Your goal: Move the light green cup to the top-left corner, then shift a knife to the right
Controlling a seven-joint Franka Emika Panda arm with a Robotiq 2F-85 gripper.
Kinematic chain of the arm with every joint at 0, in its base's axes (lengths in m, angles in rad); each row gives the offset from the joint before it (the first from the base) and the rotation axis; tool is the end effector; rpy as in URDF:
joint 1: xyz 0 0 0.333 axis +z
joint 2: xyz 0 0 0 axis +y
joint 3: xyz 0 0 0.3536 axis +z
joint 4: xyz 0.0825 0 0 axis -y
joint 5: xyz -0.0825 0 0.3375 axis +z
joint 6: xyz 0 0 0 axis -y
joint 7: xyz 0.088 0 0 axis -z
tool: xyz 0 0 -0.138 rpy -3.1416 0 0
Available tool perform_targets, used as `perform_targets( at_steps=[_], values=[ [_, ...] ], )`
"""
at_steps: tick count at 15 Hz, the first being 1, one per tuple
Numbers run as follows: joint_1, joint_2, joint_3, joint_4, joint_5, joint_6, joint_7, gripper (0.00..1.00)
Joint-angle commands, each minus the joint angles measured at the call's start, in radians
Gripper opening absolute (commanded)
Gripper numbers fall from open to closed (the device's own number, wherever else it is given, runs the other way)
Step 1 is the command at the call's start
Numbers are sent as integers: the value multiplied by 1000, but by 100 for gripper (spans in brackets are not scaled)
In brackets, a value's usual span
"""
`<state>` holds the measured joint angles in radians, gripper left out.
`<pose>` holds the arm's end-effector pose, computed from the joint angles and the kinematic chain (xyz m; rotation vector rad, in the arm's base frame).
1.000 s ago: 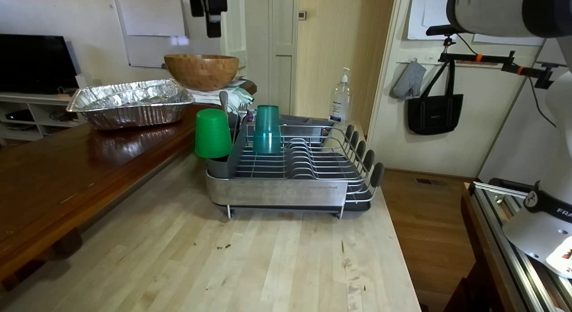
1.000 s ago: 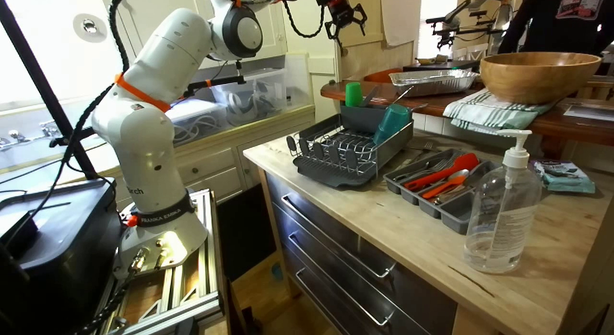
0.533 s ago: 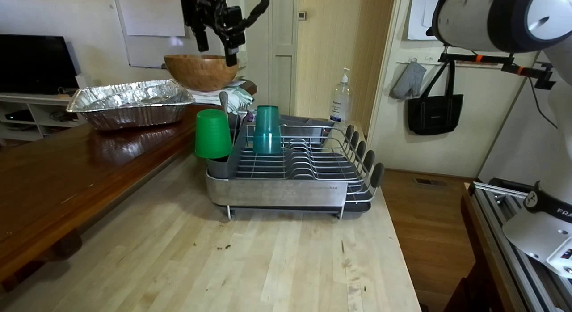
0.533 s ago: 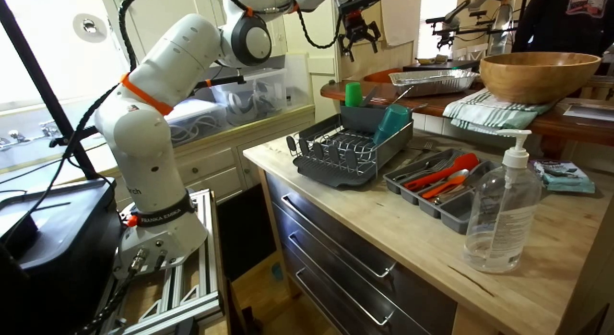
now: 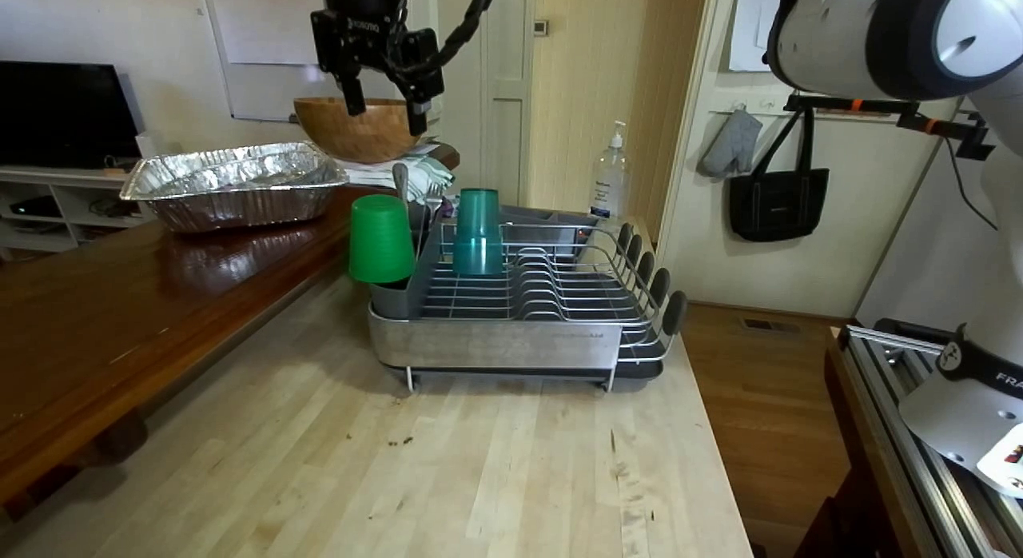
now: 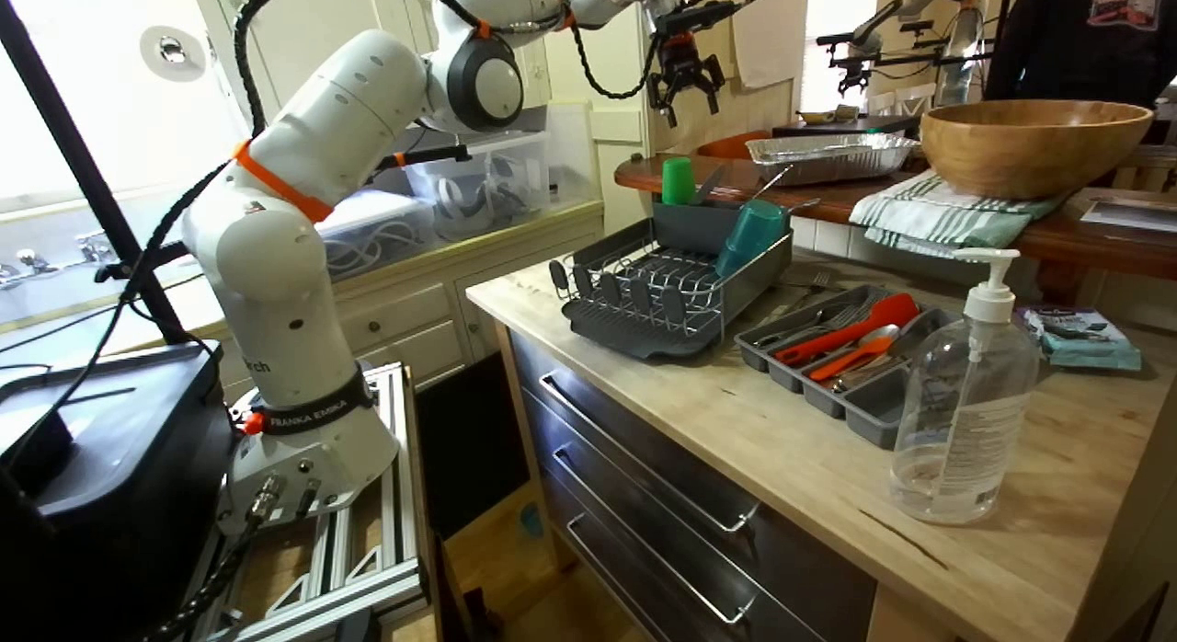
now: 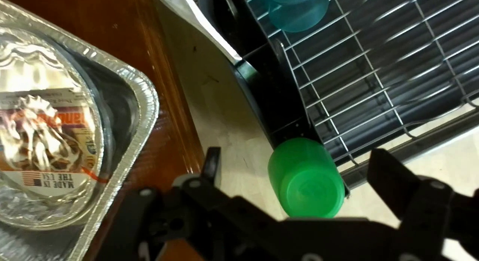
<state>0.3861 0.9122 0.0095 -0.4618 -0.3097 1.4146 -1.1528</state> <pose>0.6992 0.2381 0.5034 2.0943 1.9311 -0.1051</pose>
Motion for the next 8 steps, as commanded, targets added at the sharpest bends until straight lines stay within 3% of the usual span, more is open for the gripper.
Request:
perform_targets(
  at_steps=[1, 8],
  values=[
    [-41, 48, 26, 32, 38, -46, -189, 100],
    [-55, 67, 6, 30, 26, -169, -425, 100]
  ],
)
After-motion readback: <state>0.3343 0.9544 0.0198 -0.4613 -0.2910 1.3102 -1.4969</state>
